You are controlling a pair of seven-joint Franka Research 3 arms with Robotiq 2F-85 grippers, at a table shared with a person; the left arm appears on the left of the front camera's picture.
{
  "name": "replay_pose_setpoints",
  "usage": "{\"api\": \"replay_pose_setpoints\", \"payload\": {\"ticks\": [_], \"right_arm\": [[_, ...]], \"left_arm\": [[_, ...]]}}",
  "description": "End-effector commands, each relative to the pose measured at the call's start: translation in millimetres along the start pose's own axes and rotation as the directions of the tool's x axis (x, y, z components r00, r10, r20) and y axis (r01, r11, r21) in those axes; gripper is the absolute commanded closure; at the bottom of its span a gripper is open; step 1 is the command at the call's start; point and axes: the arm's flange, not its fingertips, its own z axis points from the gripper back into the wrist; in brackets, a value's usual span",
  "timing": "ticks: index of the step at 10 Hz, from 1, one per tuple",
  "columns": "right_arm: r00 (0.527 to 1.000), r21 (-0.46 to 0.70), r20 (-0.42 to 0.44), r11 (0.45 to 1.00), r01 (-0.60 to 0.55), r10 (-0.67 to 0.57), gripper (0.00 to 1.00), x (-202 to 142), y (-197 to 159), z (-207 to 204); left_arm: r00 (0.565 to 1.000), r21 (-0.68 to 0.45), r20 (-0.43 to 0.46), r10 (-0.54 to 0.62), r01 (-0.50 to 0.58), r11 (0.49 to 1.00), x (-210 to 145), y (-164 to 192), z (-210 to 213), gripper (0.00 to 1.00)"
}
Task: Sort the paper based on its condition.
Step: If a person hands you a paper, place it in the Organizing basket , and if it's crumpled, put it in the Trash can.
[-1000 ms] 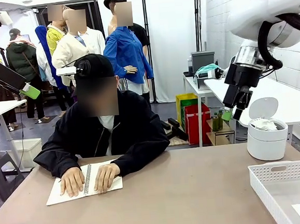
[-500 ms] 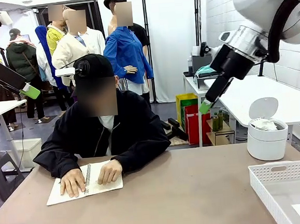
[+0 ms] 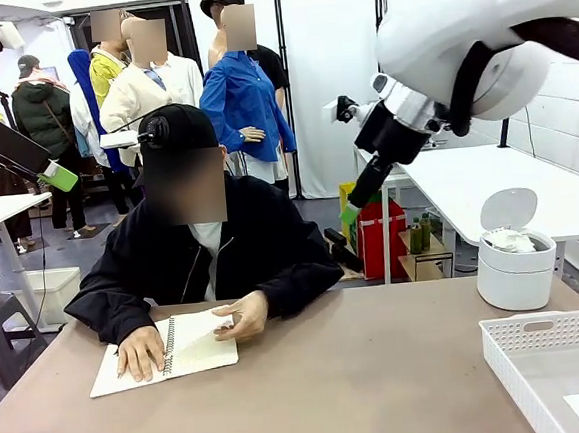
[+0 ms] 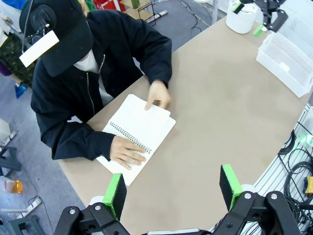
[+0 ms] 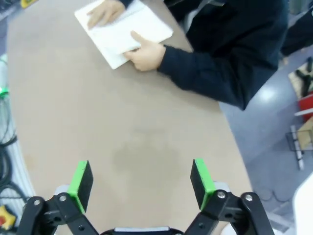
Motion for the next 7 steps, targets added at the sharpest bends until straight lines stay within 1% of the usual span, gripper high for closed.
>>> {"api": "replay_pose_setpoints", "payload": {"ticks": [1,3,4,5,7], "right_arm": [[0.998,-0.023,0.035,0.999,-0.046,0.047,0.00,21.0,-10.0,-4.0],[0.998,-0.033,0.043,0.999,-0.041,0.043,0.00,31.8,-15.5,-3.5],[0.999,-0.035,0.037,0.999,-0.027,0.029,0.00,29.6,-21.5,-3.6],[0.999,-0.015,0.034,0.999,-0.028,0.028,0.00,30.4,-11.3,-1.3],[0.999,-0.015,0.034,0.999,-0.028,0.028,0.00,30.4,-11.3,-1.3]], "left_arm": [[1.000,0.003,0.000,0.001,-0.001,1.000,0.0,0.4,0.5,0.00],[1.000,0.003,0.000,0.001,-0.001,1.000,0.0,0.4,0.5,0.00],[1.000,0.003,0.000,0.001,-0.001,1.000,0.0,0.4,0.5,0.00],[1.000,0.003,0.000,0.001,-0.001,1.000,0.0,0.4,0.5,0.00],[1.000,0.003,0.000,0.001,-0.001,1.000,0.0,0.4,0.5,0.00]]}}
